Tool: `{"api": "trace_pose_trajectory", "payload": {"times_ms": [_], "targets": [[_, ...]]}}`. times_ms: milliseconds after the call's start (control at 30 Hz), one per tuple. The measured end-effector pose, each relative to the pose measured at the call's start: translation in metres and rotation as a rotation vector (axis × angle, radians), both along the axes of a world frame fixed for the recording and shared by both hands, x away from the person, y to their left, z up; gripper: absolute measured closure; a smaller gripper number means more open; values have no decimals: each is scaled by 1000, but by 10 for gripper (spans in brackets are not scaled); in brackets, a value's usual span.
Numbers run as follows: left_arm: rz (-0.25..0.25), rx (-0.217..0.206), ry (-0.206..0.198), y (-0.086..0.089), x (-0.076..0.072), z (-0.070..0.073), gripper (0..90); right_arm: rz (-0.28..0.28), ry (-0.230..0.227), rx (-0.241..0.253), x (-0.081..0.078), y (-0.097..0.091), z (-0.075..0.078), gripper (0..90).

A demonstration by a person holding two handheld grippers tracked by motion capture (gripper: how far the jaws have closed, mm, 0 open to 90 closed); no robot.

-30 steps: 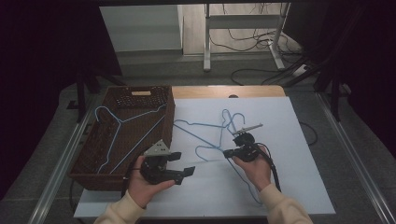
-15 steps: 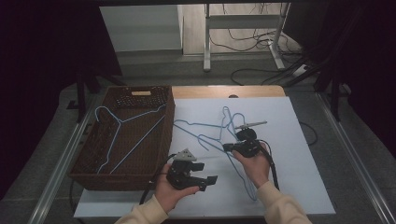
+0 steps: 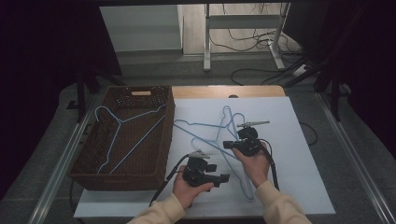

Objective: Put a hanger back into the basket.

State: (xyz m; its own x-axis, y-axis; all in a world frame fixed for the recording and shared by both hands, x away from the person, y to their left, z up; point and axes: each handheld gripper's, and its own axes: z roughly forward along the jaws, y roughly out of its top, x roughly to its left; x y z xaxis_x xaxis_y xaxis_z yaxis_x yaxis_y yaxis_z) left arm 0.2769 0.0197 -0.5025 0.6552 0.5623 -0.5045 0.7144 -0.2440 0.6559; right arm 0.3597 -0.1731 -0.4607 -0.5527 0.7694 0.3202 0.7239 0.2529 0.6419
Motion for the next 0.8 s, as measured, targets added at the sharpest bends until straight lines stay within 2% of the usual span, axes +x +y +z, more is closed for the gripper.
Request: {"api": "trace_pose_trajectory", "payload": {"times_ms": [33,100,133,200,233,300,433,633,800], "targets": [[1,-4,0,-2,2,-2,302,1,-2,3,0,0,1,900],[29,34,6,-2,4,-5,307,5,3,-23,0,1,-1,900],[43,19,2,2,2,-4,317,12,13,-42,1,2,-2,900],[39,8,-46,8,-2,3,333,31,28,-73,2,2,-7,900],[36,8,-51,10,-3,5,337,48,40,-87,3,4,-10,897],[30,-6,-30,11,-2,5,332,72,67,-99,5,8,-15,846],[30,5,-16,13,-1,1,327,95,91,-138,9,12,-22,804],[37,2,-12,16,0,1,317,114,131,-152,18,13,-31,695],[34,-3,-8,16,0,0,314,66,107,-121,33,7,-31,670]]}}
